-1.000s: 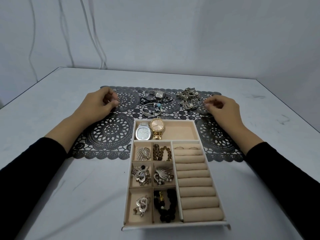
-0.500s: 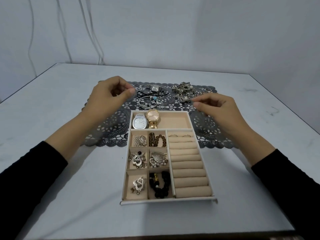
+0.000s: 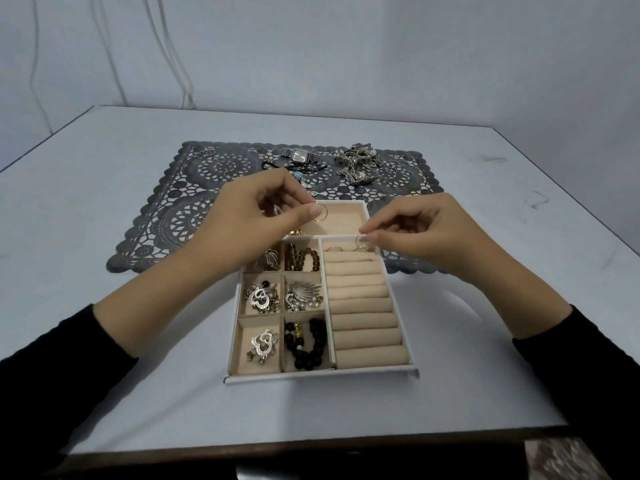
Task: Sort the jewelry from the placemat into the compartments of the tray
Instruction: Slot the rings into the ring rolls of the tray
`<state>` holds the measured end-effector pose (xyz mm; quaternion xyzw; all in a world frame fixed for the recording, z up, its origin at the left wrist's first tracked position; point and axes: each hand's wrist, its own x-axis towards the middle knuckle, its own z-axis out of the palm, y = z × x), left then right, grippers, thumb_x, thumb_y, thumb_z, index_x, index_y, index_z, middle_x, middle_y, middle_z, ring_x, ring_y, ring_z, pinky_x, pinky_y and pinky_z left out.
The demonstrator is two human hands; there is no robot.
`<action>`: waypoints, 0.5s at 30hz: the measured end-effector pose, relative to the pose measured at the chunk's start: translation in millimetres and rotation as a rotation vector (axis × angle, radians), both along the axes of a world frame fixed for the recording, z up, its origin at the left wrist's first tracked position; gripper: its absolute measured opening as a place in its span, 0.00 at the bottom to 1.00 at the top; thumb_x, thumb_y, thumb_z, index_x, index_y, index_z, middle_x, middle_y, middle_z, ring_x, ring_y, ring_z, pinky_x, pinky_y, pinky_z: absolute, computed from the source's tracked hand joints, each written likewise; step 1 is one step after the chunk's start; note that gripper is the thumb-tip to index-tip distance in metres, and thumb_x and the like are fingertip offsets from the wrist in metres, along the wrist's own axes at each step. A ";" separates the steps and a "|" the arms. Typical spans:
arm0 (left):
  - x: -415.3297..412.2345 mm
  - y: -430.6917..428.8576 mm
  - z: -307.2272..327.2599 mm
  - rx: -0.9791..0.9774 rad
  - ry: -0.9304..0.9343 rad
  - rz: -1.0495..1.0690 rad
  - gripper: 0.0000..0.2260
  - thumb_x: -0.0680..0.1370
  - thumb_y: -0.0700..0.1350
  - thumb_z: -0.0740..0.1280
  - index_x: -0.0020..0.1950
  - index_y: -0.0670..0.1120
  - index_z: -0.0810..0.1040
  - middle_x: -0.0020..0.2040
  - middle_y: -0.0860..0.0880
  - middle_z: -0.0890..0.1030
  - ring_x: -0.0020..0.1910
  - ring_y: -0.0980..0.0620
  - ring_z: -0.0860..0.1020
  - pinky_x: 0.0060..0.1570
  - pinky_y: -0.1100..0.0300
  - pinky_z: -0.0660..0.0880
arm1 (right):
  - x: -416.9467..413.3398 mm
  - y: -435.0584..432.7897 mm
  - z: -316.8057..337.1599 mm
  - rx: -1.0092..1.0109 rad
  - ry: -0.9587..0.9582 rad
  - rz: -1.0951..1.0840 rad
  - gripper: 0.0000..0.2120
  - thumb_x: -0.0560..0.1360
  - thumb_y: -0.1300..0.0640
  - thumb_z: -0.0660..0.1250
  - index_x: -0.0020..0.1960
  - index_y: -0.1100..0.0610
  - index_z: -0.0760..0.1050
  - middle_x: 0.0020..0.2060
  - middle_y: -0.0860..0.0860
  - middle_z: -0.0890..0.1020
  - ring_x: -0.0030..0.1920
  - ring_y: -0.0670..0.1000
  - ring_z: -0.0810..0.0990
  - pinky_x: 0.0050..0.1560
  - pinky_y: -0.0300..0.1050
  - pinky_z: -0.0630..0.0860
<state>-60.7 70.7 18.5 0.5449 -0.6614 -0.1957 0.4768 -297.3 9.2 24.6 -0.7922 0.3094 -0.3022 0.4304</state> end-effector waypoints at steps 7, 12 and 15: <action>-10.0 4.4 -7.2 -0.035 -0.048 -0.025 0.06 0.73 0.47 0.75 0.44 0.46 0.82 0.38 0.52 0.82 0.36 0.61 0.77 0.38 0.71 0.71 | -1.6 -1.2 -2.5 -0.052 0.114 0.116 0.05 0.70 0.66 0.74 0.43 0.57 0.84 0.30 0.53 0.80 0.29 0.49 0.72 0.32 0.41 0.72; -12.6 5.7 -8.3 -0.040 -0.073 -0.035 0.06 0.73 0.47 0.75 0.44 0.47 0.82 0.38 0.53 0.82 0.37 0.59 0.78 0.40 0.72 0.71 | -3.9 -4.1 -4.4 -0.163 0.174 0.164 0.06 0.70 0.67 0.74 0.44 0.57 0.85 0.31 0.45 0.79 0.31 0.47 0.73 0.33 0.41 0.70; -14.1 7.1 -8.3 -0.041 -0.076 -0.043 0.05 0.73 0.47 0.75 0.44 0.46 0.82 0.38 0.54 0.82 0.38 0.60 0.78 0.39 0.73 0.71 | -4.6 -5.3 -4.8 -0.216 0.205 0.200 0.07 0.69 0.67 0.74 0.44 0.57 0.85 0.32 0.44 0.79 0.32 0.46 0.74 0.34 0.37 0.69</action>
